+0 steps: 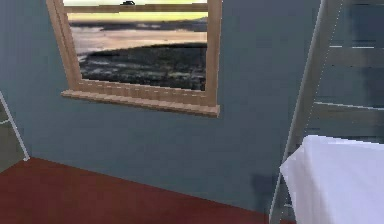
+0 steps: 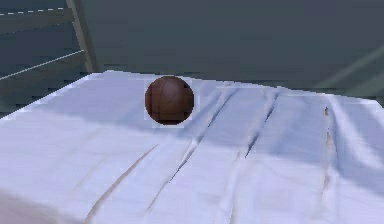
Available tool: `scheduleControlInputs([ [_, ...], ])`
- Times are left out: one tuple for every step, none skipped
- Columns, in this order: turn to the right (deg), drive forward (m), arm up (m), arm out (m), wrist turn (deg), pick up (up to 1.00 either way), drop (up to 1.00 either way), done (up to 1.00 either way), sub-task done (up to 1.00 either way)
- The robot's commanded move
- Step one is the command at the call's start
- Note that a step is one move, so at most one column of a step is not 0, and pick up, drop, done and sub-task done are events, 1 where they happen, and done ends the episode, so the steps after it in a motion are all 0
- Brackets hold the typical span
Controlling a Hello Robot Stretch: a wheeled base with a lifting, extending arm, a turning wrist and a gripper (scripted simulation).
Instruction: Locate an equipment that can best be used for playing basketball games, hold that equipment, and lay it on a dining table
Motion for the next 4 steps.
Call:
scheduleControlInputs([
  [0.0,0.00,0.38,0.00,0.0,0.00,0.00,0.00,0.00],
  [0.0,0.00,0.00,0.44,0.0,0.00,0.00,0.00,0.00],
  [0.0,0.00,0.00,0.00,45.0,0.00,0.00,0.00,0.00],
  [0.0,0.00,0.00,0.00,45.0,0.00,0.00,0.00,0.00],
])
